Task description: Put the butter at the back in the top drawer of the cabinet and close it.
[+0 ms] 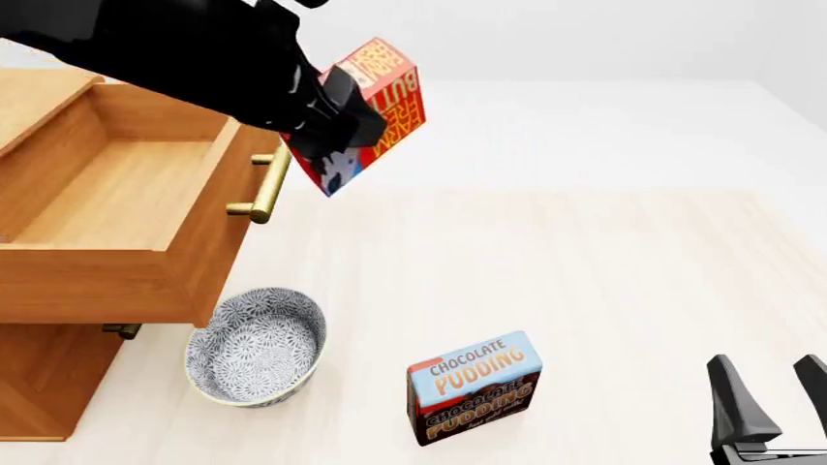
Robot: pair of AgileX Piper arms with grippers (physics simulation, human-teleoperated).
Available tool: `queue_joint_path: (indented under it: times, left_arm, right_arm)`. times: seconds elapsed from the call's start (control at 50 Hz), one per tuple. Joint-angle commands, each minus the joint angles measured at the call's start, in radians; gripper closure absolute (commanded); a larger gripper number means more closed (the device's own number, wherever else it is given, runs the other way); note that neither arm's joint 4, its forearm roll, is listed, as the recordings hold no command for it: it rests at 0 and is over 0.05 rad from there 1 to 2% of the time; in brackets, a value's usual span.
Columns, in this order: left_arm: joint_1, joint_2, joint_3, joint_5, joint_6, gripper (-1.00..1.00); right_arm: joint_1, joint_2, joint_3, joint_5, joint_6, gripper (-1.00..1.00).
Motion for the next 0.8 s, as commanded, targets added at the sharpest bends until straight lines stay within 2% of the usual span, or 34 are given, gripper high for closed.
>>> queue_joint_path:
  times: [0.02, 0.6, 0.8]
  left_arm:
    - [0.033, -0.053, -0.017, 0.022, 0.030, 1.00]
    - [0.142, -0.165, 0.009, 0.075, 0.053, 1.00]
    - [0.186, -0.197, 0.024, 0.083, 0.042, 1.00]
  right_arm:
    - [0.000, 0.000, 0.000, 0.000, 0.000, -1.00]
    - [0.000, 0.000, 0.000, 0.000, 0.000, -1.00]
    - [0.000, 0.000, 0.000, 0.000, 0.000, -1.00]
